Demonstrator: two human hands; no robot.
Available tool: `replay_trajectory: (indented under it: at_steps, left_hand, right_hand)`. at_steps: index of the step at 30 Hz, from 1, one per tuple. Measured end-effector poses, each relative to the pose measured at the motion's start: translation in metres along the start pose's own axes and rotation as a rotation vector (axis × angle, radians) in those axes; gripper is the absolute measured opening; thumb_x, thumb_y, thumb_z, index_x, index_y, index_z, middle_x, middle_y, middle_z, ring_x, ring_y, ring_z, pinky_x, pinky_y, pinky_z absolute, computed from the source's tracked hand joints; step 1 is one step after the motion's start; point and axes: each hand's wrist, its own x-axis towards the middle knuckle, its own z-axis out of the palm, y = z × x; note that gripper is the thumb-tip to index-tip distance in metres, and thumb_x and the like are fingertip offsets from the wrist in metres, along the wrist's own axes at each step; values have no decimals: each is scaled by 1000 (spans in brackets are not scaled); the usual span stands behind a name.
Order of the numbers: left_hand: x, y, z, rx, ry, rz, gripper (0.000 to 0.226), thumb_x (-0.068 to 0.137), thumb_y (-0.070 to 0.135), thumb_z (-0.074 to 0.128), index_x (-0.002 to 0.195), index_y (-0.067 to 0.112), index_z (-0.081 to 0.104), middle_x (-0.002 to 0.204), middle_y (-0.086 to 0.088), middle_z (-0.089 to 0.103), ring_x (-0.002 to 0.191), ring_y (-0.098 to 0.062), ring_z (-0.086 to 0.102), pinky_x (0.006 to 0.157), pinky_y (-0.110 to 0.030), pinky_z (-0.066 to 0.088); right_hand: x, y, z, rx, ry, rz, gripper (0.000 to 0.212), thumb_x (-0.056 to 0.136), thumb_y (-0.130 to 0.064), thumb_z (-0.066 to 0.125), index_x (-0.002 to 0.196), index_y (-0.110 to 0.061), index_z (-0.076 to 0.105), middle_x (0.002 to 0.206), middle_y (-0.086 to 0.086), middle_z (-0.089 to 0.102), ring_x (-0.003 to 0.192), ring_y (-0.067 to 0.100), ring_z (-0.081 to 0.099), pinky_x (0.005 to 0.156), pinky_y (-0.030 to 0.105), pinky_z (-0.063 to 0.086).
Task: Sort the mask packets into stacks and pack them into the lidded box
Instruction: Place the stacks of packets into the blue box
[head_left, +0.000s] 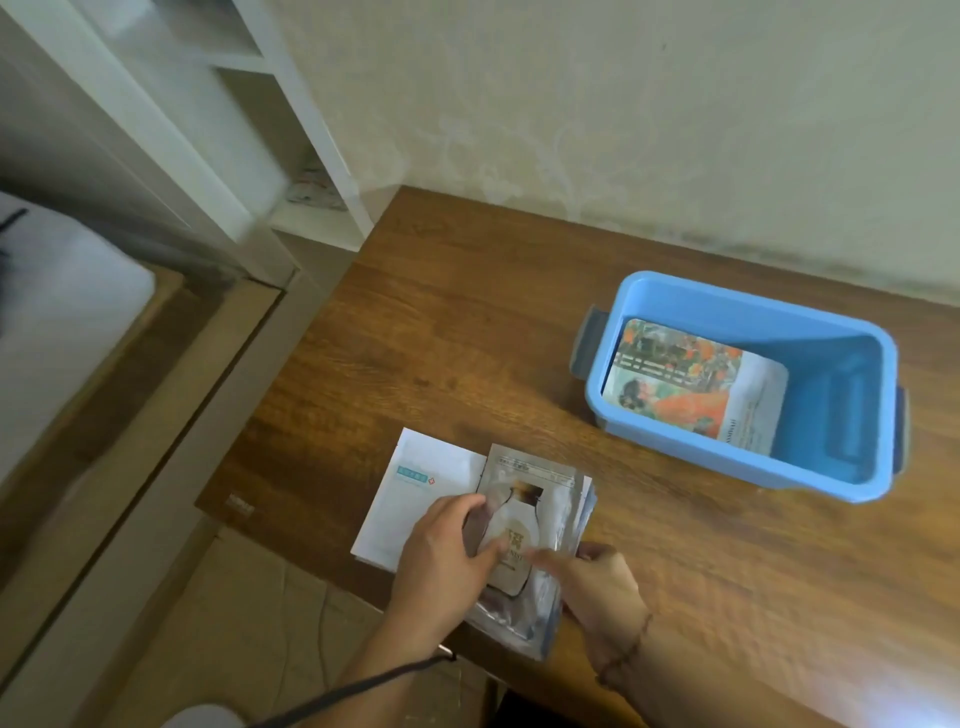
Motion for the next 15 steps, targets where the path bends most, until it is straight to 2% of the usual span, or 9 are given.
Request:
replay_trajectory:
  at_steps: [2, 6, 8, 10, 11, 12, 15]
  left_hand:
    - [0, -1, 1, 14, 1, 9, 53, 87, 42, 68, 136, 33, 49, 127, 18, 52, 116, -5, 52, 98, -29, 52]
    - [1, -3, 4, -31, -36, -7, 55, 87, 44, 68, 137, 33, 49, 130, 16, 55, 114, -6, 55, 94, -27, 53]
    - [1, -3, 6, -55, -50, 3, 56, 85, 47, 68, 136, 32, 51, 126, 17, 57, 111, -6, 57, 90, -24, 54]
    - [-1, 0, 7, -44, -50, 39, 55, 84, 49, 68, 133, 32, 53, 117, 22, 55, 105, -3, 58, 83, -17, 52]
    - [-1, 1, 7, -31, -60, 55, 52, 84, 49, 68, 132, 32, 54, 113, 24, 54, 101, -1, 59, 79, -14, 51]
    - [1, 3, 6, -3, -77, 76, 48, 85, 49, 67, 129, 33, 55, 112, 23, 55, 97, 0, 59, 76, -13, 51]
    - [10, 14, -4, 183, -53, 141, 34, 88, 52, 61, 117, 36, 58, 112, 19, 60, 93, 0, 58, 75, -13, 51]
  right_hand:
    - [5, 4, 2, 70, -1, -11, 88, 32, -38, 89, 111, -14, 58, 94, 6, 74, 77, 24, 74, 68, 41, 62]
    - [-4, 3, 6, 60, 40, -123, 46, 66, -26, 84, 105, -18, 61, 90, 4, 73, 77, 21, 73, 70, 40, 62]
    - [-9, 3, 6, 39, 51, -210, 37, 72, -27, 80, 103, -23, 60, 89, 0, 72, 77, 16, 71, 65, 32, 60]
    - [-12, 3, 2, -32, 55, -292, 36, 74, -27, 78, 104, -26, 57, 92, -5, 70, 79, 9, 68, 58, 18, 53]
    - [-12, 1, -2, -81, 51, -312, 38, 74, -28, 78, 105, -25, 57, 93, -5, 70, 78, 8, 68, 56, 16, 52]
    - [-10, 0, -9, -98, 26, -310, 40, 74, -27, 79, 107, -24, 57, 94, -4, 71, 77, 10, 70, 57, 18, 54]
    - [-4, -20, -44, -146, -164, -235, 44, 76, -20, 80, 111, -25, 54, 98, 2, 74, 81, 15, 74, 72, 35, 61]
